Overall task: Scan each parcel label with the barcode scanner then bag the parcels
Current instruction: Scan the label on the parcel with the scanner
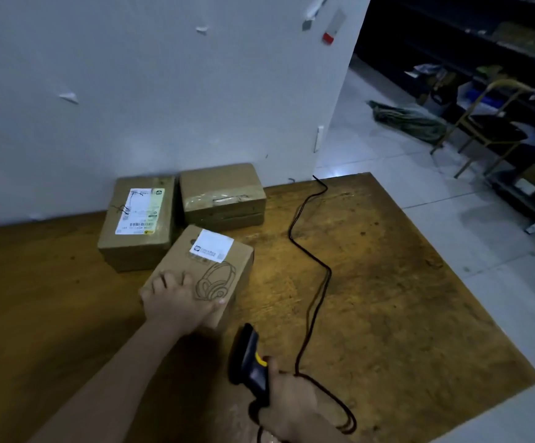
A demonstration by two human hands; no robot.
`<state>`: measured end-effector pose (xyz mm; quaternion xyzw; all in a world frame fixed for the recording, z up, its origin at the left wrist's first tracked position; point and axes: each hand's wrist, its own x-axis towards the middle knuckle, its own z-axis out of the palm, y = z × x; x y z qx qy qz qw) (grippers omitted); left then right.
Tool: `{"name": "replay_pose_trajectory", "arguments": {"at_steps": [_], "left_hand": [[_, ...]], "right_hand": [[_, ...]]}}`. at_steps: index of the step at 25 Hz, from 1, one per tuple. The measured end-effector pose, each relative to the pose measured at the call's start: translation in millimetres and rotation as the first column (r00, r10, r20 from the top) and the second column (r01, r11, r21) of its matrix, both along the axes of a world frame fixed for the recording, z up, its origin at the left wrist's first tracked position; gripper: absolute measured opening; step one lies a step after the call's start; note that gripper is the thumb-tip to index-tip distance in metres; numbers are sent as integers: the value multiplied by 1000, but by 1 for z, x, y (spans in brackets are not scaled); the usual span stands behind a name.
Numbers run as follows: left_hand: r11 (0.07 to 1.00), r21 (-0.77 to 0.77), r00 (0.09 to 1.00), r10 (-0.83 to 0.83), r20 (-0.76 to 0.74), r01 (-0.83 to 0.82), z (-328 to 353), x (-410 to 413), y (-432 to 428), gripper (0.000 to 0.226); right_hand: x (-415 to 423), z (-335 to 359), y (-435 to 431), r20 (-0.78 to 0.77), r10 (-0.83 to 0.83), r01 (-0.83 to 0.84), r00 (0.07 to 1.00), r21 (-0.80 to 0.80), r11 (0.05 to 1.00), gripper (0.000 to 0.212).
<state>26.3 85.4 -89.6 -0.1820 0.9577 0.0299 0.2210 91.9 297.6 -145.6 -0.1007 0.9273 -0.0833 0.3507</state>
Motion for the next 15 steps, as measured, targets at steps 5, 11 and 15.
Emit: {"name": "replay_pose_trajectory", "arguments": {"at_steps": [5, 11, 15], "left_hand": [[995, -78, 998, 55, -31, -57, -12, 90, -9, 91], [953, 159, 928, 291, -233, -258, -6, 109, -33, 68], [658, 621, 821, 570, -41, -426, -4, 84, -65, 92]], "right_hand": [[2, 8, -5, -120, -200, 192, 972, -75, 979, 89], [-15, 20, -39, -31, -408, 385, 912, -275, 881, 49], [-31, 40, -73, 316, -629, 680, 710, -538, 498, 62]]}}
